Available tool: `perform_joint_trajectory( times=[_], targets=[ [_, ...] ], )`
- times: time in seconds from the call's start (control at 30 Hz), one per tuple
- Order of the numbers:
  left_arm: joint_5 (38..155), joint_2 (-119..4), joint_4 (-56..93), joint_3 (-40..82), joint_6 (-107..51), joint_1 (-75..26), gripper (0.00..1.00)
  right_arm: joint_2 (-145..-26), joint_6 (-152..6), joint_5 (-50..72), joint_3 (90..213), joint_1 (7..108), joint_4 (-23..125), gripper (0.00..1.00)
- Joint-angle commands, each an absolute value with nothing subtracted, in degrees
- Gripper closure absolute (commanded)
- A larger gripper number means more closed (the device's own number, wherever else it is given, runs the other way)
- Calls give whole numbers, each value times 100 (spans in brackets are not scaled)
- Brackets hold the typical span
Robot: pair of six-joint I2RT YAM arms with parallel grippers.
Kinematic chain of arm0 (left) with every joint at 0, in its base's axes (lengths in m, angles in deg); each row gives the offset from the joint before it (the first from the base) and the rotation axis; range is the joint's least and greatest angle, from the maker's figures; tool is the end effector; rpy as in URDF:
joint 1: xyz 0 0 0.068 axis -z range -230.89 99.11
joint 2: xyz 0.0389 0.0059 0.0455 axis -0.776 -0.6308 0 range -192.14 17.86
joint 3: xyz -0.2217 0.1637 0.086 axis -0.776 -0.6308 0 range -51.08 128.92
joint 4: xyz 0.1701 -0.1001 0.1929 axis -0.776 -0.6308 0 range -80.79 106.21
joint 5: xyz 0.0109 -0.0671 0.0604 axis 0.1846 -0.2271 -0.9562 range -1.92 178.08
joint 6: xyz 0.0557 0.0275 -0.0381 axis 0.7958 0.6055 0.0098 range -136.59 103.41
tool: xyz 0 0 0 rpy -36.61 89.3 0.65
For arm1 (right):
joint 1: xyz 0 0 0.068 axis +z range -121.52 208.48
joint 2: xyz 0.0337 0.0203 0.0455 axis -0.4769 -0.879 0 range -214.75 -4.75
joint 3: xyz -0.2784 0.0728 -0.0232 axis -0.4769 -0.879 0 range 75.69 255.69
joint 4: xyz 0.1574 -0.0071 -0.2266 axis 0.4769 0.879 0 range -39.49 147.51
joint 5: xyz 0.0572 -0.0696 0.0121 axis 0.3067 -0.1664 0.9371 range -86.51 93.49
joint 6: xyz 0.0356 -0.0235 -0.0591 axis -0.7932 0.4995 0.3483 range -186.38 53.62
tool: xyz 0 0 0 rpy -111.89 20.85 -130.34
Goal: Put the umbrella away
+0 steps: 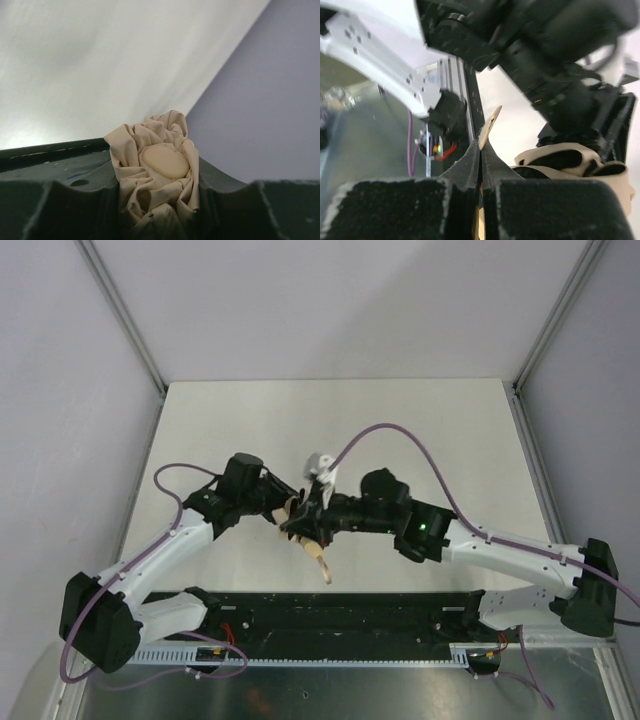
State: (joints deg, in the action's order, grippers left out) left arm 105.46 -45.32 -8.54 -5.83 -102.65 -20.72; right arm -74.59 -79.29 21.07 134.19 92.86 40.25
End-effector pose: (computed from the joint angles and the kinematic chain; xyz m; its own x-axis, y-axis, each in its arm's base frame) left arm 0.2129 -0.1446 0.2513 -0.7083 -0.6895 0.1515 -0.5385 0.3889 -0.7475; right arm 0.1228 0.2985 0.3817 -0.2290 0.0147 -0.9733 -0.9634 0.1400 0.2288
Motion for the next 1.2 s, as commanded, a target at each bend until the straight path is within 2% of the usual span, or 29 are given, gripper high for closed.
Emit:
perform_joint_trajectory(
  times=[0.0,0.43,0.73,0.87,1.17],
  targets=[
    [10134,-4936,-1803,-206,-9628,-2037,100,-7832,-6496,2222,14618,9912,5187,100],
    [9953,-5451,-3138,533,-8459,-1917,100,-9111,-4890,-169,15230,10981,7194,100],
    [9990,-5296,-3458,586,-8212,-1718,100,-9429,-4477,-1619,15365,11066,7005,100],
    [9995,-5239,-3583,647,-8135,-1717,100,-9677,-4407,-1436,15464,11077,7465,100],
    [9907,-5476,-3764,929,-7874,-1797,100,-9839,-4932,-55,15475,11180,7861,100]
  ],
)
